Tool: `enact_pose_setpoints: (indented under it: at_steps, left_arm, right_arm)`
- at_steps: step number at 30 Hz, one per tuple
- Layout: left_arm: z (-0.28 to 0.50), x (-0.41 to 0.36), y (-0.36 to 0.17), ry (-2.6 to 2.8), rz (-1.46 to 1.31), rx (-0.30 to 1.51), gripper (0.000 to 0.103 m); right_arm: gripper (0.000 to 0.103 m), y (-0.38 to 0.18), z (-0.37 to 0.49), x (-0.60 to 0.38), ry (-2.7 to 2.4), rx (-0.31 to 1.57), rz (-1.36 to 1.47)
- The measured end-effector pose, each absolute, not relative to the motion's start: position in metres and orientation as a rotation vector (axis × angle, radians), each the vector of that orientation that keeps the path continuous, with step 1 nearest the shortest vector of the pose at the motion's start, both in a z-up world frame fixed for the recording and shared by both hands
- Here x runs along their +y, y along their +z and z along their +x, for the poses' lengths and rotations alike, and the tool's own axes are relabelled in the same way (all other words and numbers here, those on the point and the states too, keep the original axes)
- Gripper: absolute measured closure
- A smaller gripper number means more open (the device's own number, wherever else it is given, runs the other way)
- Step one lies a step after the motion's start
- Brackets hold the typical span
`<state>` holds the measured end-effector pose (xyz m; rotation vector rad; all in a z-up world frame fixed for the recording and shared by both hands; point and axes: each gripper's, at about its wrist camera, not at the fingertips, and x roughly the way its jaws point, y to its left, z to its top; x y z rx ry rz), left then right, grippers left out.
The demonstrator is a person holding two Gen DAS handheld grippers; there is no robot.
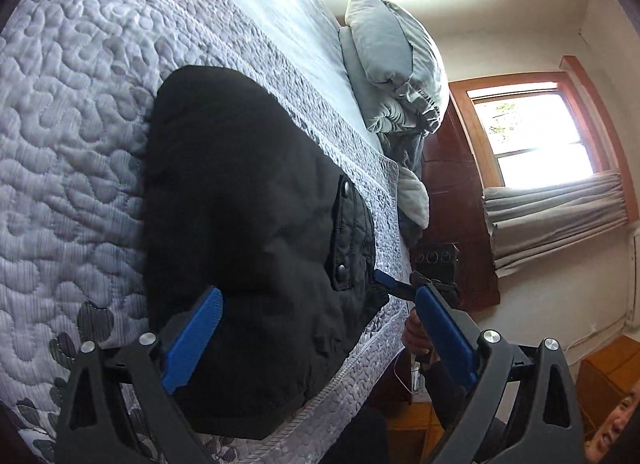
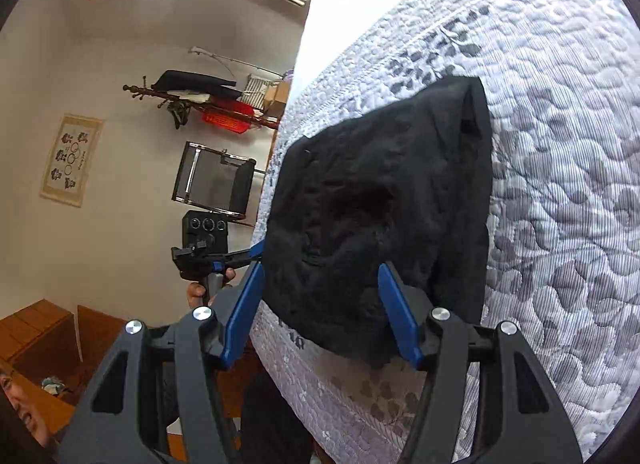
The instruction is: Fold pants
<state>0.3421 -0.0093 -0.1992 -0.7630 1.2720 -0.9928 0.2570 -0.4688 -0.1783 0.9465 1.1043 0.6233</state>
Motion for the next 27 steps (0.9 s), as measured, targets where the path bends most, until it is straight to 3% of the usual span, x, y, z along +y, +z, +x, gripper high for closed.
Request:
enact_pose_setpoints:
  at_steps: [3, 5, 7, 8, 9, 18, 27]
  left_arm:
    - [0.346, -0.01, -0.213, -0.986, -0.82, 1.289, 0.006]
    - [0.344, -0.01, -0.213, -0.98, -0.816, 1.291, 0.006]
    - [0.339, -0.01, -0.203, -0.962, -0.802, 1.284, 0.005]
    - [0.335, -0.008, -0.196, -0.958, -0.79, 1.269, 0.004]
    - [0.328, -0.006, -0.186, -0.95, -0.767, 1.25, 0.004]
    - [0.23, 0.029, -0.08, -0.532, -0.243, 0.997, 0.004]
    - [0.145, 0.048, -0.014, -0.332, -0.112, 0.866, 0.004]
  right_arm:
    - [0.054, -0.199, 0.254, -0.478, 0.607, 1.106, 1.016]
    - [0.053, -0.198, 0.25, -0.48, 0.613, 1.096, 1.028]
    - [0.037, -0.187, 0.243, -0.481, 0.604, 1.079, 1.022]
    - [0.02, -0.177, 0.237, -0.482, 0.594, 1.059, 1.016]
    - [0.01, -0.168, 0.23, -0.484, 0.568, 1.046, 0.998]
    - [0.008, -0.081, 0.135, -0.464, 0.115, 0.97, 0.533]
    - [0.005, -0.009, 0.04, -0.422, -0.058, 0.8, 0.396]
